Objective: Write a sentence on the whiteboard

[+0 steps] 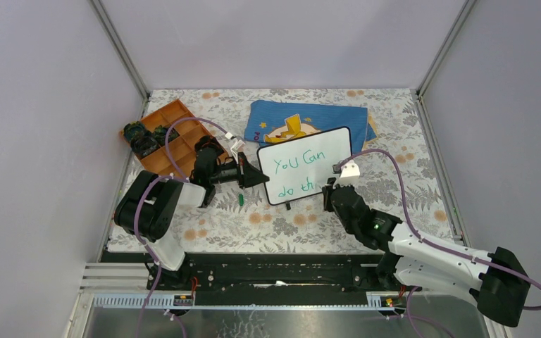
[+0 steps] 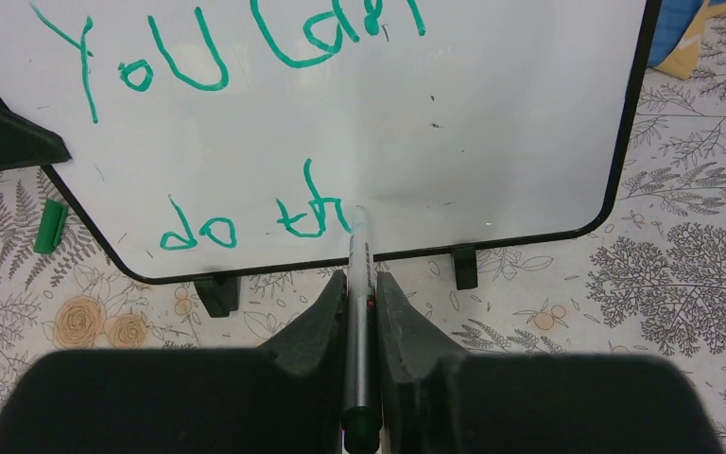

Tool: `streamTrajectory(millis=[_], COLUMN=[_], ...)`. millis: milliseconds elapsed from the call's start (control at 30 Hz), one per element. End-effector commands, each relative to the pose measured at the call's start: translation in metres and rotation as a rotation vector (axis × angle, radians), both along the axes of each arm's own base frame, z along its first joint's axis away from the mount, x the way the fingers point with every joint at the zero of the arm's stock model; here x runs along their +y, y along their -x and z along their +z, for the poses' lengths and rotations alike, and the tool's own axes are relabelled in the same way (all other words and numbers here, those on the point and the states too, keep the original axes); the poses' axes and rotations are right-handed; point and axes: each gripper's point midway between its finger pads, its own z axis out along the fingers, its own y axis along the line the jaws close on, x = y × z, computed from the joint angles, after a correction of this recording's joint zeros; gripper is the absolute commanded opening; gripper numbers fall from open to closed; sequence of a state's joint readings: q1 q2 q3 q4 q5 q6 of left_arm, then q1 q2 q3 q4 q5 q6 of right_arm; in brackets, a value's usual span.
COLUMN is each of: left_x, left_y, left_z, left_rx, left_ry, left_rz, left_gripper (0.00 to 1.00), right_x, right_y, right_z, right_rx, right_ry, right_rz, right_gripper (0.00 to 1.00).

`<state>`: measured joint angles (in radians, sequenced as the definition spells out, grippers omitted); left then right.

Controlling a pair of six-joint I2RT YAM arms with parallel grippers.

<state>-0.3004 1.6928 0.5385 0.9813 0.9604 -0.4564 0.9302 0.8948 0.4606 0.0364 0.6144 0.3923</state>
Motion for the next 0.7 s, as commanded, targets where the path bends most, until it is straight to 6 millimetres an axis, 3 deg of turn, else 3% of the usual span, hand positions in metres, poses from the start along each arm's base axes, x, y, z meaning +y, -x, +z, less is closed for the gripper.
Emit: streamTrajectory(millis=[0,667], left_x=[-0.002,-0.002], left_y=[0.018,0.018], left_z=[-0.031,-0.032], left_rx=[0.098,0.101], left_ry=[-0.065,-0.069], left_rz=[-0.033,-0.035], left_gripper=[0.0,0.0], right_x=[0.001,0.006], right_y=[-0.014,-0.026], right_z=[0.026,0.029], right_rx=[-0.073,-0.077], right_ry=[-0.049,-0.073], right_rz=[-0.047,-0.05], right_gripper=[0.0,0.0])
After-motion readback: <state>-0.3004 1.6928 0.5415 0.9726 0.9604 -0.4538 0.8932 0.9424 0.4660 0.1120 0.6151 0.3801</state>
